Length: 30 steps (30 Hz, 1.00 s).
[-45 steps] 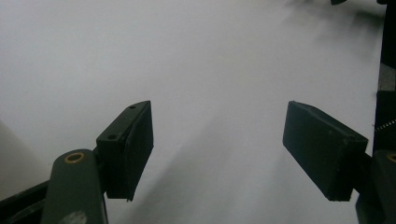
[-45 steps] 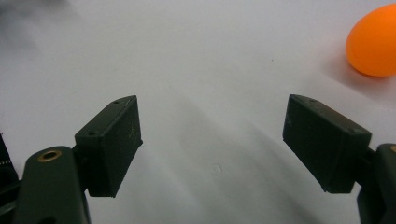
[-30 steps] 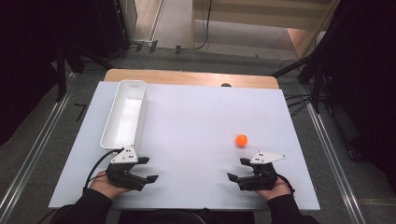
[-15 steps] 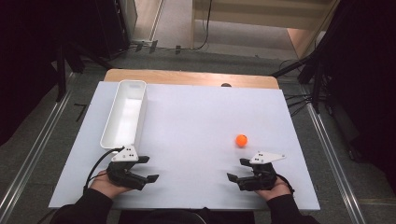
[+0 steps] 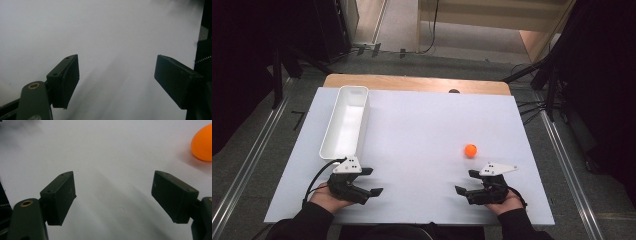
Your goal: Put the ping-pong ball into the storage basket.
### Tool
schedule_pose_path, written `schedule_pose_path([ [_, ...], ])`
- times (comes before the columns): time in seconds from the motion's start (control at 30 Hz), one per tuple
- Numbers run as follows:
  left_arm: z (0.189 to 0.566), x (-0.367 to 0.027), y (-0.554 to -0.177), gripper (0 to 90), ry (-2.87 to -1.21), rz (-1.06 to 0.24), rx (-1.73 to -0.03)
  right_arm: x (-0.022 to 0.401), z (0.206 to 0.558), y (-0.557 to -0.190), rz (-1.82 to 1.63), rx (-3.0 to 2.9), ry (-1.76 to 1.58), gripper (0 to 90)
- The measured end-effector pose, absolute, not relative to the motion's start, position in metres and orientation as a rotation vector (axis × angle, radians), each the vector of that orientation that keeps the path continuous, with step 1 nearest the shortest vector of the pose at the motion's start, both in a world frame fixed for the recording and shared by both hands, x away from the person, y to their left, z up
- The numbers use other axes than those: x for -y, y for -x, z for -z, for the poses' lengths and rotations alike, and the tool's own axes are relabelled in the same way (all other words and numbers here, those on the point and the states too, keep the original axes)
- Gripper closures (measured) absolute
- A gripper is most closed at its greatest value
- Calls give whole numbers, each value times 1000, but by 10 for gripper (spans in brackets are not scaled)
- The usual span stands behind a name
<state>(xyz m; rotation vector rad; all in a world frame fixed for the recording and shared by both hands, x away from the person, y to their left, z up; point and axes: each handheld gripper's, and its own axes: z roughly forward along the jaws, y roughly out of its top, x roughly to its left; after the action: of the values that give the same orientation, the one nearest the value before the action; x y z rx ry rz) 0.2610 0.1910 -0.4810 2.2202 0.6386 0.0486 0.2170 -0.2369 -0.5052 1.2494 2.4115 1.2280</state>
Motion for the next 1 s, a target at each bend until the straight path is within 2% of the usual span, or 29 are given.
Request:
schedule_pose_path([
  [0.6, 479, -188, -262, 208, -2195, -23, -704, 236, 505, -216, -1233, -2417, -1237, 180],
  [1.0, 474, -175, -265, 207, -2199, -17, -681, 237, 505, -215, -1229, -2419, -1243, 180],
])
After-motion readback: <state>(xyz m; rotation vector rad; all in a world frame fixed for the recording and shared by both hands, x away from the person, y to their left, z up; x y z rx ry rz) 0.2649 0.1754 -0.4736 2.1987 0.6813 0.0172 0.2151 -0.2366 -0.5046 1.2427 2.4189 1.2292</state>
